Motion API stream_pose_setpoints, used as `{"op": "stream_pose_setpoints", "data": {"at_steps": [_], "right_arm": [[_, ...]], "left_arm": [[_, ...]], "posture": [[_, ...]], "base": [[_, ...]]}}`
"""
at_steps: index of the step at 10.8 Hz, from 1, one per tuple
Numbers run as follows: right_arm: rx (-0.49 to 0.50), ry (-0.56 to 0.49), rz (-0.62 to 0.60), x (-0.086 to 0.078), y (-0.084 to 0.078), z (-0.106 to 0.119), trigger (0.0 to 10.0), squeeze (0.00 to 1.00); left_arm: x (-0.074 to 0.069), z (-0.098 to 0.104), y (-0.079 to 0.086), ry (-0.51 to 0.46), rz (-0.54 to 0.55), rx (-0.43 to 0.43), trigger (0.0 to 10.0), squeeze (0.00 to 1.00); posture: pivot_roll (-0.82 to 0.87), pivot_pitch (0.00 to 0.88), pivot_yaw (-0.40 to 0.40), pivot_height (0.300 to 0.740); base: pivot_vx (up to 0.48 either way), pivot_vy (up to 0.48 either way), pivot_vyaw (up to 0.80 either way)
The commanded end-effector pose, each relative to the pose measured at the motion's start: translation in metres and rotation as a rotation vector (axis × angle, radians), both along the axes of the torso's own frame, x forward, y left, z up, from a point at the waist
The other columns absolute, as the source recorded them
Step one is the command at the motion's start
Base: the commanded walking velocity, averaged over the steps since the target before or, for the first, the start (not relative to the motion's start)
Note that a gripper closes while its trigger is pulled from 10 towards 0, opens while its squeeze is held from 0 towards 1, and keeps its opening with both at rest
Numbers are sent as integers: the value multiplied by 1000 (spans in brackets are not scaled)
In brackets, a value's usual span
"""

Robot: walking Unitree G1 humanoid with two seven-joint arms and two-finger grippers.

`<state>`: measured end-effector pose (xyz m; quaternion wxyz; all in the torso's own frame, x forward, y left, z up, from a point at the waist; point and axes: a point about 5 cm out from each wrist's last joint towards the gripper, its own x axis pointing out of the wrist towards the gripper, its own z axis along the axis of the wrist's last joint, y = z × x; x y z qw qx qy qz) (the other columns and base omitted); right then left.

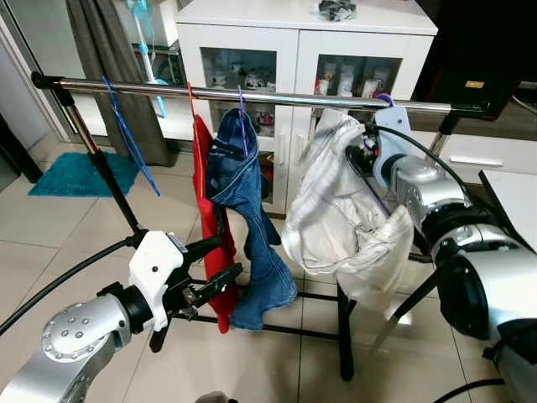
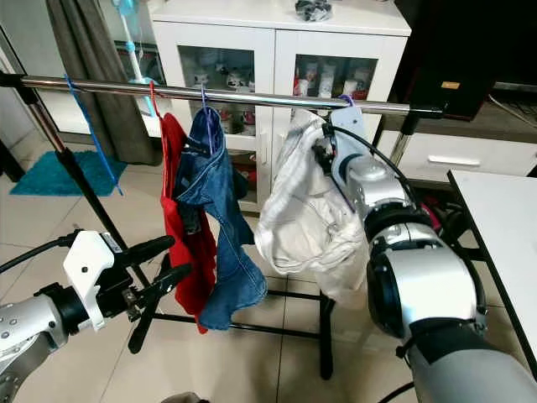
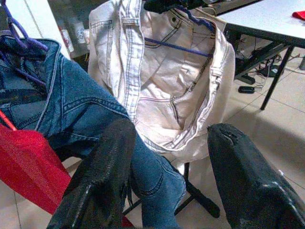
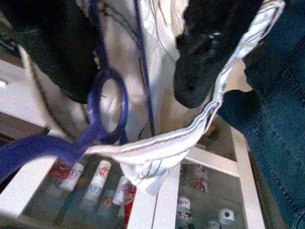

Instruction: Hang hanger

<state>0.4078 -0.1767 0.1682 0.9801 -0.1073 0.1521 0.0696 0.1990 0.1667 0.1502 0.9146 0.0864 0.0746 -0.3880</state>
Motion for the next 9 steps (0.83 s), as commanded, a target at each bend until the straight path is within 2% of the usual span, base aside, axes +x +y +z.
{"op": "stream_pose_setpoints", "data": {"at_steps": [1, 2, 3, 4, 9], "right_arm": [[-14, -12, -6, 3, -1, 8, 510, 0], [-24, -4, -3, 2, -2, 7, 1882, 0], [-26, 2, -17, 1, -5, 5, 1608, 0], [-23, 3, -27, 1, -6, 4, 0, 0], [-20, 23, -68, 2, 3, 3, 0, 0]], "left_arm": [[2, 1, 1, -5, -4, 19, 10000, 0], [1, 1, 1, -5, -4, 21, 10000, 0], [0, 0, 2, -1, -3, 28, 10000, 0], [-1, 0, 3, 1, -4, 31, 10000, 0], [1, 0, 3, 9, -16, 44, 10000, 0]], "posture": [[95, 0, 36, 740], [100, 0, 34, 740], [102, 0, 37, 740], [104, 0, 39, 740], [110, 0, 44, 740]], "base": [[0, 0, 0], [0, 0, 0], [0, 0, 0], [0, 0, 0], [0, 0, 0]]}}
